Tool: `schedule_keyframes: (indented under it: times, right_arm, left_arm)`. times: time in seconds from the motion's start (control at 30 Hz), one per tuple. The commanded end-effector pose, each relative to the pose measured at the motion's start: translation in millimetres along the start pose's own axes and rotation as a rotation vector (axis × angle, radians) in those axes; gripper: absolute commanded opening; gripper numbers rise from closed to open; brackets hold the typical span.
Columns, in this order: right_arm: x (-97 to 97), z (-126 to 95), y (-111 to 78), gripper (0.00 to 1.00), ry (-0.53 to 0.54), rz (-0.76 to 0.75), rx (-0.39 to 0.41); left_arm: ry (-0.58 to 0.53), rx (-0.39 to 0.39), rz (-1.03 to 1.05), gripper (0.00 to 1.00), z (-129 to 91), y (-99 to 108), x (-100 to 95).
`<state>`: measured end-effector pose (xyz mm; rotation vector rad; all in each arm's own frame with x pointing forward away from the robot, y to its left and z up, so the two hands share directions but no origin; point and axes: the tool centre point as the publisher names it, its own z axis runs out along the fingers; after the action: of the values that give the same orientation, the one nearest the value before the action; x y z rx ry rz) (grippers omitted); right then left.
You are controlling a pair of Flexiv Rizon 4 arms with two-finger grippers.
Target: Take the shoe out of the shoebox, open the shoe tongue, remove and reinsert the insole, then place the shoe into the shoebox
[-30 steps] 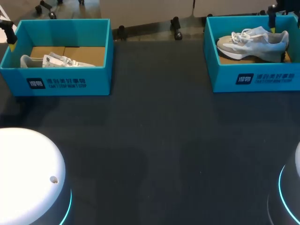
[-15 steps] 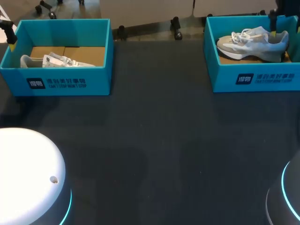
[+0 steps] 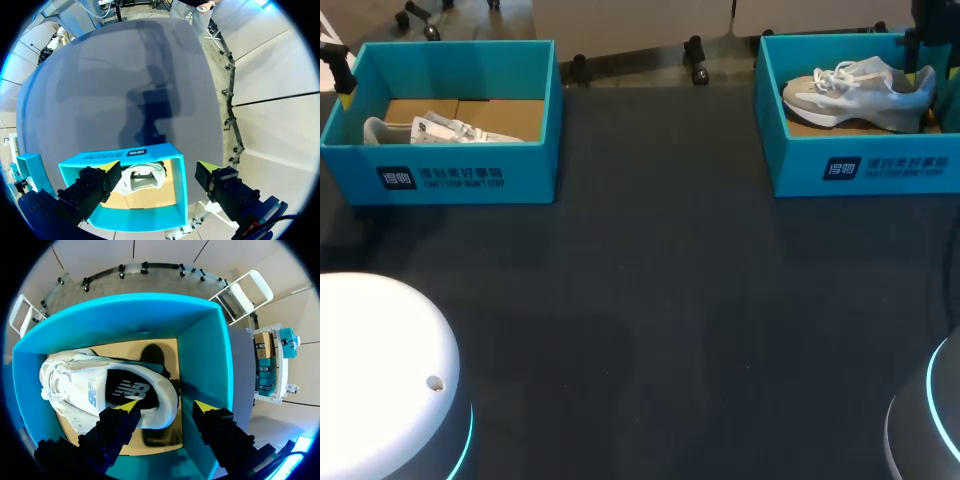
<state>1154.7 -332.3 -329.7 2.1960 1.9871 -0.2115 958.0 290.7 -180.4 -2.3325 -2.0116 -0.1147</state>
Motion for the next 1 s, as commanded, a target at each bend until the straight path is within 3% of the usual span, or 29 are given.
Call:
schedule_keyframes:
  times: [0.03, 0.23, 0.57, 0.63, 1.0]
  right_arm:
    - [0.3, 6, 4.1, 0.63, 0.006, 0.001, 0.006]
    - [0.9, 9, 6.7, 0.57, 0.008, 0.002, 0.007]
    - [3.5, 25, 11.3, 0.67, 0.026, 0.005, 0.016]
    - [3.0, 27, 11.8, 0.75, 0.028, 0.007, 0.019]
    - [5.4, 41, 10.0, 0.78, 0.043, 0.009, 0.043]
  left_arm:
    - [0.002, -0.002, 0.0, 1.0, -1, -1, 0.1]
    - [0.002, -0.002, 0.0, 1.0, -1, -1, 0.1]
    - [0.002, -0.002, 0.0, 1.0, -1, -1, 0.1]
    - [0.002, -0.002, 0.0, 1.0, -1, -1, 0.1]
    - [0.002, -0.002, 0.0, 1.0, -1, -1, 0.1]
